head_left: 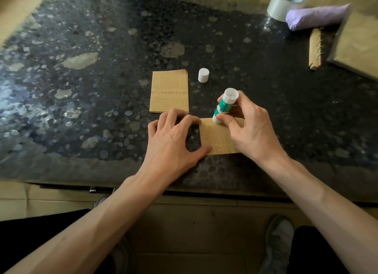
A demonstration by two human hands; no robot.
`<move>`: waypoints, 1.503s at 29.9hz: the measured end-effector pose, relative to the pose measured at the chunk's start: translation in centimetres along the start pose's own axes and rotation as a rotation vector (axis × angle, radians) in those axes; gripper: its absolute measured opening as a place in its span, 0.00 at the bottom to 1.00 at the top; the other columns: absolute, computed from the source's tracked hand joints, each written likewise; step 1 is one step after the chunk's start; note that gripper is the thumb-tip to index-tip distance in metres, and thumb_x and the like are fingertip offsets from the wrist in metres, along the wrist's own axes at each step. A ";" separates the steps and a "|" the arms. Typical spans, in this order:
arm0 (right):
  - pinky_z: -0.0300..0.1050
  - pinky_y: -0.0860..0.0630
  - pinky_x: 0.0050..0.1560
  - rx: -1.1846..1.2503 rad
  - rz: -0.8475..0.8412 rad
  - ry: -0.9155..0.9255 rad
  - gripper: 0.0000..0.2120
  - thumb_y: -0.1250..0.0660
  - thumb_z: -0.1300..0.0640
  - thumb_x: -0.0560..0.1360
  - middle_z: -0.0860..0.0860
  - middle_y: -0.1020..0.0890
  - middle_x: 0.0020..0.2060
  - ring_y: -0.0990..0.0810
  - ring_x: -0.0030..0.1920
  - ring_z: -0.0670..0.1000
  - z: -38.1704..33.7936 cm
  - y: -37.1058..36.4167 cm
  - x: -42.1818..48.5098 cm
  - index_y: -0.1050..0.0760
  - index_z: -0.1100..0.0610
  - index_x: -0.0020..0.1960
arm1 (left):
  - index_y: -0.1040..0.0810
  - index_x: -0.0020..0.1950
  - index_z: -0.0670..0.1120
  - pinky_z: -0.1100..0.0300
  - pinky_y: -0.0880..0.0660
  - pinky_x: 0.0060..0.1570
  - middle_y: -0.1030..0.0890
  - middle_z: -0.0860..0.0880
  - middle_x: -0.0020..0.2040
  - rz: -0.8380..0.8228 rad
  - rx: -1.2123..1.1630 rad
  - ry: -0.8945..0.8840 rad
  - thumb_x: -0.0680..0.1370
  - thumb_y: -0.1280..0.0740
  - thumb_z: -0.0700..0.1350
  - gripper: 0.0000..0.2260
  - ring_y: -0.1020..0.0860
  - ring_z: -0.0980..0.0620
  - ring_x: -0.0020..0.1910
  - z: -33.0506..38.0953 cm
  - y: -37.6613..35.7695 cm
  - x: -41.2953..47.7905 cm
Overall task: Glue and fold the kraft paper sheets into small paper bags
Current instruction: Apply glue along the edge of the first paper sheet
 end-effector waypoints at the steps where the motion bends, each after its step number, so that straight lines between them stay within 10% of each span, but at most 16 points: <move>1: 0.27 0.26 0.56 -0.001 0.002 -0.004 0.15 0.27 0.56 0.79 0.48 0.17 0.57 0.19 0.57 0.45 0.1 0.1 0.0 0.24 0.56 0.64 | 0.28 0.68 0.60 0.59 0.49 0.65 0.33 0.57 0.67 -0.001 0.001 -0.001 0.71 0.31 0.69 0.28 0.37 0.55 0.69 0.0 0.0 0.0; 15: 0.21 0.30 0.50 -0.067 0.036 -0.065 0.16 0.27 0.55 0.79 0.44 0.20 0.58 0.23 0.57 0.41 1.2 1.4 -0.3 0.25 0.54 0.65 | 0.28 0.68 0.60 0.56 0.47 0.66 0.32 0.56 0.67 -0.002 0.009 0.003 0.71 0.33 0.70 0.29 0.36 0.55 0.69 -0.2 -0.1 0.1; 30: 0.48 0.19 0.62 -0.082 0.082 -0.137 0.17 0.27 0.56 0.79 0.49 0.17 0.60 0.18 0.60 0.48 2.2 3.3 -1.0 0.25 0.56 0.66 | 0.27 0.68 0.60 0.55 0.45 0.68 0.32 0.56 0.67 -0.002 -0.012 0.005 0.71 0.32 0.70 0.29 0.36 0.54 0.70 -0.1 -0.1 0.2; 45: 0.42 0.21 0.57 -0.086 0.135 -0.162 0.15 0.27 0.57 0.79 0.49 0.17 0.56 0.17 0.56 0.48 3.6 5.1 -1.6 0.24 0.57 0.64 | 0.27 0.67 0.60 0.54 0.46 0.68 0.32 0.56 0.66 -0.033 -0.022 0.022 0.69 0.32 0.70 0.30 0.36 0.53 0.70 -0.2 0.0 0.5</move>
Point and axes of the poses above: each hand's wrist, its own x-axis towards the middle knuckle, its own y-axis out of the back of the hand, z = x × y, the point moved 7 cm from there along x, towards the middle knuckle
